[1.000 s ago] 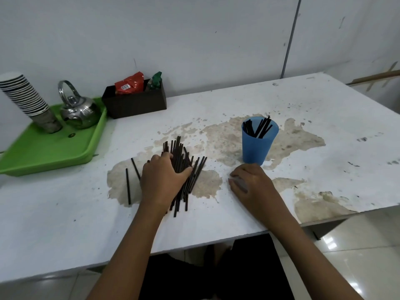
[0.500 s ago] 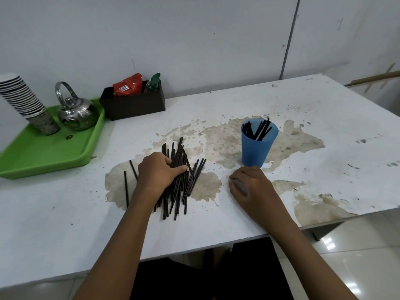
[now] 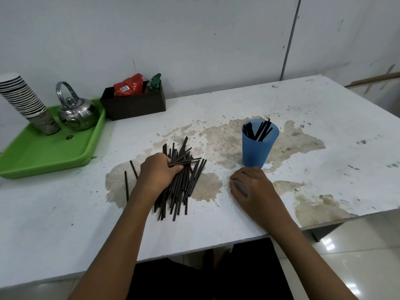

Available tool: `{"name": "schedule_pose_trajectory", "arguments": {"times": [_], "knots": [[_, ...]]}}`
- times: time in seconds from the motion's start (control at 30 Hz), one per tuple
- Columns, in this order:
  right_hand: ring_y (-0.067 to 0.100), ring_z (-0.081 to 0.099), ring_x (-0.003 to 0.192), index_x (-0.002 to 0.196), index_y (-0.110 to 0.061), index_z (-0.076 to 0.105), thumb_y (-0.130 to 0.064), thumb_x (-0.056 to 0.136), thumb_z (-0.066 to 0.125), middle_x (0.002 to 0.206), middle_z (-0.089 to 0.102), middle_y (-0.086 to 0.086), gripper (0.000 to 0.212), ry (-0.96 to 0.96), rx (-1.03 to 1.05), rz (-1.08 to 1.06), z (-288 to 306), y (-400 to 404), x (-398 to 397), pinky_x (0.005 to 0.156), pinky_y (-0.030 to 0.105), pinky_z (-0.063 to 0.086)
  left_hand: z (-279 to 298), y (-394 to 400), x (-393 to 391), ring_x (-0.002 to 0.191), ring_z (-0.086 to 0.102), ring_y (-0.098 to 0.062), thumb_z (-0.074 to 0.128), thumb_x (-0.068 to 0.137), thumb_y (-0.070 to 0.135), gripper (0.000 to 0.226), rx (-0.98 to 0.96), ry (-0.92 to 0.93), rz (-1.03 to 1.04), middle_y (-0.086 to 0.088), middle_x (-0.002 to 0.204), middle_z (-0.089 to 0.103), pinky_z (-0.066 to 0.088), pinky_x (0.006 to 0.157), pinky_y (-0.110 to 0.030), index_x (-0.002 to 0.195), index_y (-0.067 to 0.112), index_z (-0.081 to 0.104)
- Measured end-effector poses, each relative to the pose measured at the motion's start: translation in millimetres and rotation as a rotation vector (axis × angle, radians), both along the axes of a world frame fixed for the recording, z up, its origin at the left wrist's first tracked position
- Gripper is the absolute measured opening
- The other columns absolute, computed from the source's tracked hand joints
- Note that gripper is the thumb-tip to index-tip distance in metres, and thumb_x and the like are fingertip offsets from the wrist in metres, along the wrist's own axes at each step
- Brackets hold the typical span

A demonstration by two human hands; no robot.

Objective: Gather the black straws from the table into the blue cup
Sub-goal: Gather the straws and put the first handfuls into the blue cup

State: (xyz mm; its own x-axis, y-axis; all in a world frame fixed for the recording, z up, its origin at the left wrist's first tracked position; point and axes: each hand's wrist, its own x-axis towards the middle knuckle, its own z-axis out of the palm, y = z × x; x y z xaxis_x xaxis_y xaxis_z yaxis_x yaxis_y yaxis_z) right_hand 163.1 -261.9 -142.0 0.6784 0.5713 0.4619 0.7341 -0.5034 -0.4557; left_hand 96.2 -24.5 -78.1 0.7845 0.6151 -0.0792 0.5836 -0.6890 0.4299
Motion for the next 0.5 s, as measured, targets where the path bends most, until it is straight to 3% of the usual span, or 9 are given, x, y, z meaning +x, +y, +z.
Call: {"name": "schedule_pose_trajectory", "arguments": {"times": [0.13,0.33,0.43,0.5], "knots": [[0.018,0.053,0.090,0.092,-0.011,0.069,-0.013,0.085,0.069,0.093,0.065,-0.001,0.008,0.001,0.000,0.002,-0.2,0.0,-0.1,0.079,0.026,0.047,-0.6,-1.8,1.1,0.076,0.063,-0.028,0.059,0.099,0.035,0.030,0.050,0.058,-0.051,-0.012,0.082,0.068,0.038,0.057,-0.032,0.093,0.006,0.068],[0.017,0.052,0.091,0.092,-0.011,0.070,-0.014,0.086,0.068,0.093,0.065,-0.002,0.007,0.007,-0.007,-0.001,-2.0,0.0,0.9,0.079,0.025,0.045,1.7,3.2,1.5,0.064,0.052,-0.022,0.045,0.105,0.031,0.033,0.014,0.059,-0.062,-0.007,0.071,0.056,0.035,0.053,-0.032,0.086,0.007,0.058],[0.016,0.052,0.091,0.092,-0.011,0.070,-0.014,0.086,0.068,0.093,0.065,-0.003,0.008,0.001,-0.010,0.001,-3.1,1.1,2.2,0.079,0.024,0.045,3.0,12.0,2.7,0.080,0.064,-0.028,0.042,0.105,0.033,0.035,-0.067,-0.017,-0.037,-0.012,0.086,0.066,0.051,0.071,-0.038,0.100,0.004,0.061],[0.015,0.052,0.090,0.092,-0.011,0.070,-0.014,0.086,0.067,0.093,0.065,-0.003,0.007,0.001,-0.008,-0.006,-3.2,1.1,2.0,0.079,0.023,0.044,6.0,13.3,3.4,0.084,0.066,-0.028,0.041,0.106,0.035,0.035,-0.176,-0.096,-0.018,-0.011,0.089,0.068,0.052,0.077,-0.037,0.106,0.006,0.061]]}}
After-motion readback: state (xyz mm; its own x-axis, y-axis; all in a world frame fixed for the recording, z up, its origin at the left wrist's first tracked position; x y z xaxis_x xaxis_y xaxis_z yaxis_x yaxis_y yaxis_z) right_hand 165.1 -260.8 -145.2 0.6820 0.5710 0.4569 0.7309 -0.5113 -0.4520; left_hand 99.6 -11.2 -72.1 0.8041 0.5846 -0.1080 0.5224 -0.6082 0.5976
